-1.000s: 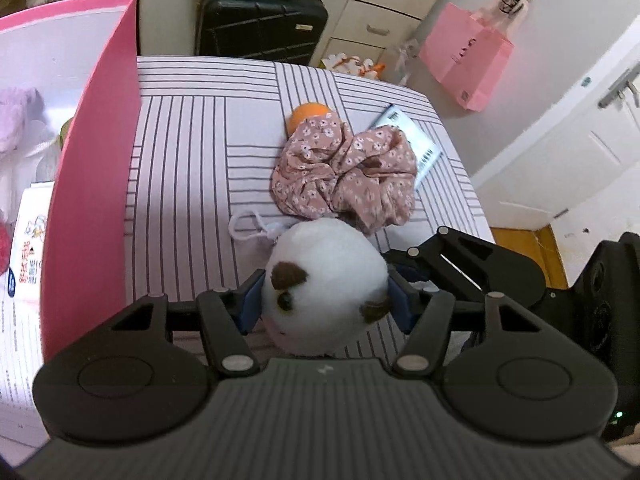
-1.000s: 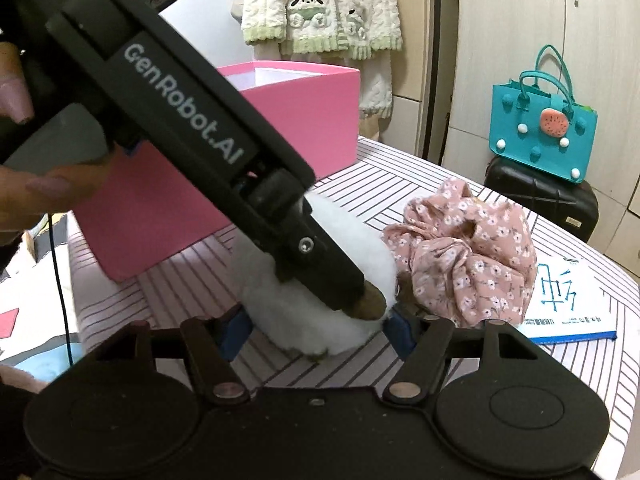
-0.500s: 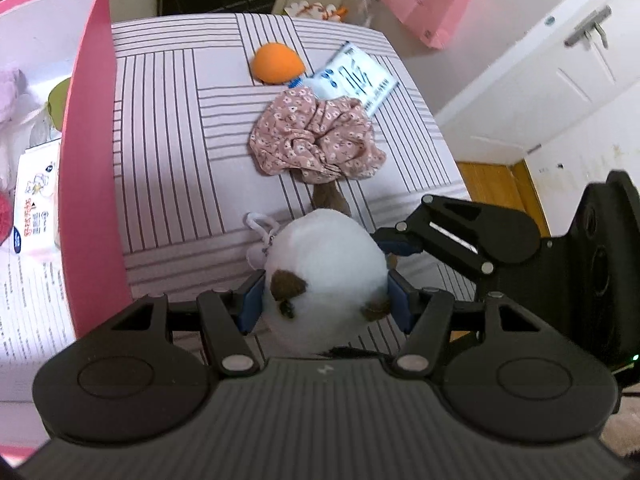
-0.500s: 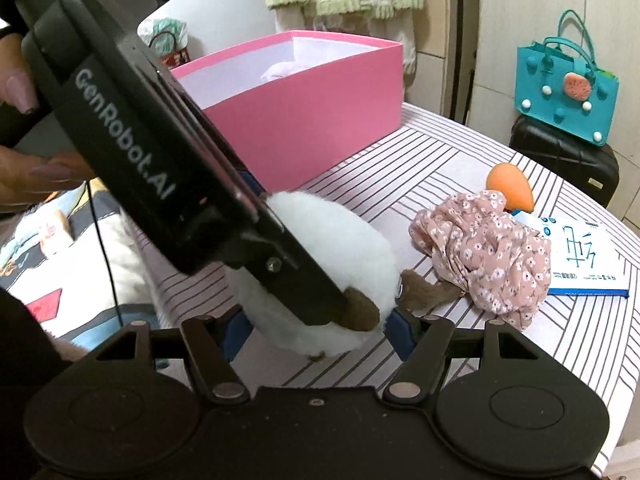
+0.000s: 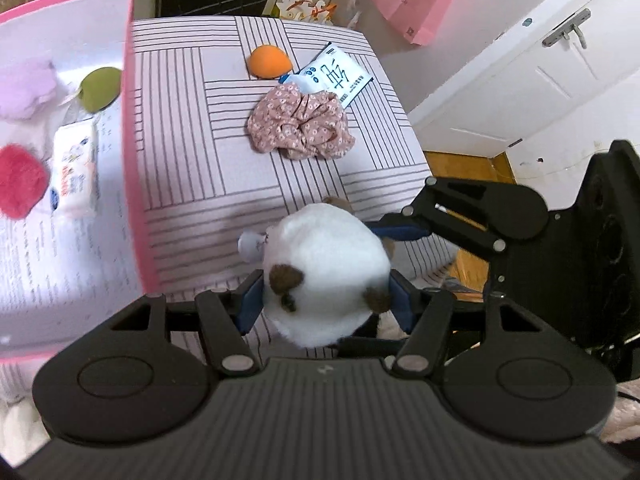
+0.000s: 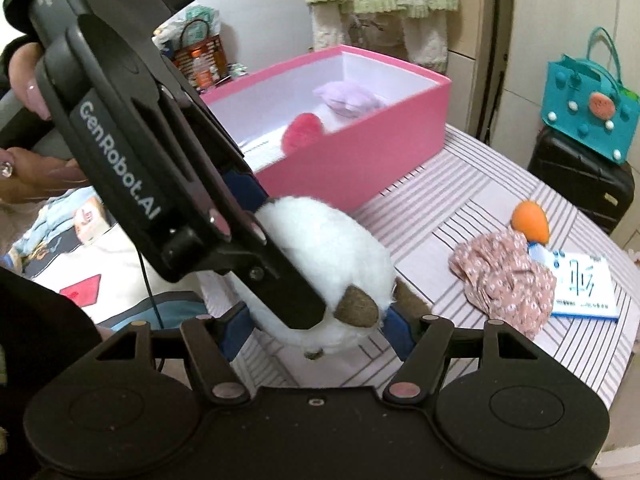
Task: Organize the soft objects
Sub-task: 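Lift the white plush ball with the left gripper and carry it into the box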
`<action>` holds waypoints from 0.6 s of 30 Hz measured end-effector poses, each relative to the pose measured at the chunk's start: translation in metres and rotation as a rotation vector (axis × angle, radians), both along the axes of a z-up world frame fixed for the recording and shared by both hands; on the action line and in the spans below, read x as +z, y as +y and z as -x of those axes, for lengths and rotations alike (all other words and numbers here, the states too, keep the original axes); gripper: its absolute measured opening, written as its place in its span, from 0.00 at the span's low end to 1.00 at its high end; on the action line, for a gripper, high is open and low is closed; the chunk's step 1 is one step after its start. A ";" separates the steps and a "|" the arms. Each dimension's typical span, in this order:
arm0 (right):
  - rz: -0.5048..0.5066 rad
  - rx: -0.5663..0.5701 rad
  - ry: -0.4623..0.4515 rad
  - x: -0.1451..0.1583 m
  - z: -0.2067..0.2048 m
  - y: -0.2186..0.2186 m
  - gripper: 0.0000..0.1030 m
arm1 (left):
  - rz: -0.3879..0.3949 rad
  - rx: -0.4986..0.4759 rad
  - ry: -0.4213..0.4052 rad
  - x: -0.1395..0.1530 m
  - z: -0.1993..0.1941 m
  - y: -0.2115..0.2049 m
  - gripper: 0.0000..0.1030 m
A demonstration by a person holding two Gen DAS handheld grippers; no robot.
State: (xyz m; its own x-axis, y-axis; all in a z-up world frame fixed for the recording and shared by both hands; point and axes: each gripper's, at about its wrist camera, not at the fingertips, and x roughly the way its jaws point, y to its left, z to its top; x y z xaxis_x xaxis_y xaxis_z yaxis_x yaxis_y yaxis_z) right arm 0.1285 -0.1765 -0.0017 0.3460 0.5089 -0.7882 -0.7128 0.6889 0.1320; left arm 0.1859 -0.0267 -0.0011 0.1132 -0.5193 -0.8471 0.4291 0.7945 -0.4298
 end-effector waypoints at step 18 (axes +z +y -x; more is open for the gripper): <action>-0.021 0.160 -0.190 0.069 0.004 0.078 0.71 | 0.044 0.165 -0.182 0.071 0.042 0.094 0.60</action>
